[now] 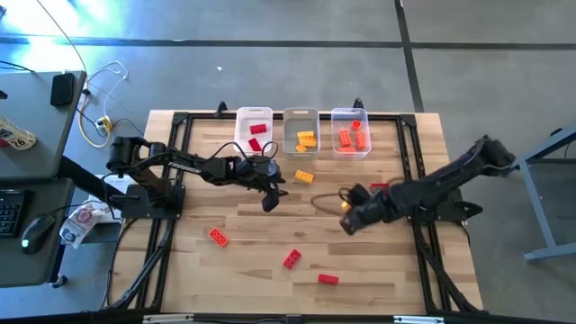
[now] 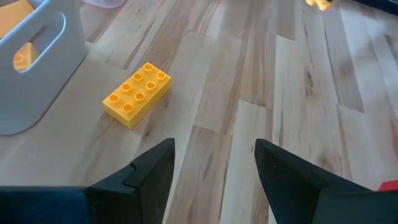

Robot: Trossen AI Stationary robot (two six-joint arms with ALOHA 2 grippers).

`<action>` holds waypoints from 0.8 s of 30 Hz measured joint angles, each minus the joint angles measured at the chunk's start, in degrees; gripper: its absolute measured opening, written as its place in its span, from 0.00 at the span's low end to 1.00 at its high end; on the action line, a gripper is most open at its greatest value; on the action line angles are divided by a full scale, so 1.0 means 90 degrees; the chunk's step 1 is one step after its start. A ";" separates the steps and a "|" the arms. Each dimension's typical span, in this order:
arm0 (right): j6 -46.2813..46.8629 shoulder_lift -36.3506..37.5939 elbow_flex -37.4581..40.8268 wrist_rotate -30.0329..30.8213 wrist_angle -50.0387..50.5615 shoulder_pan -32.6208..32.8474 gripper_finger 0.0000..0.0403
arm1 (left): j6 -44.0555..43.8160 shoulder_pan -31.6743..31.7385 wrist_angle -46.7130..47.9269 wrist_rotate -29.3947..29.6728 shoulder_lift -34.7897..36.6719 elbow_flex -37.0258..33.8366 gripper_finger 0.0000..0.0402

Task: Sort & place blocks by color
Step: Put the yellow game piece into the gray bin

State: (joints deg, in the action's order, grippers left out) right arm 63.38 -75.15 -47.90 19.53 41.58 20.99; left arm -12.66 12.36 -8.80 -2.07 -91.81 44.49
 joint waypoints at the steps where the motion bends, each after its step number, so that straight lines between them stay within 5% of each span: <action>1: -0.0343 0.0070 0.0000 0.0028 -0.0158 -0.0206 0.27 | 0.0008 0.0000 0.0000 0.0000 0.0000 0.0000 0.53; 14: -0.4156 0.0148 0.0000 -0.0087 -0.2693 -0.2521 0.27 | -0.0010 -0.0199 0.0704 -0.0078 0.0000 0.0000 0.53; 24: -0.5654 0.0113 0.0000 -0.0266 -0.4435 -0.3623 0.27 | -0.0030 -0.0736 0.1232 -0.0008 -0.0001 0.0000 0.53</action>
State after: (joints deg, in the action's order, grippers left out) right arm 12.49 -74.14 -47.90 17.14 1.66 -11.61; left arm -12.93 5.74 2.29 -2.14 -91.82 44.49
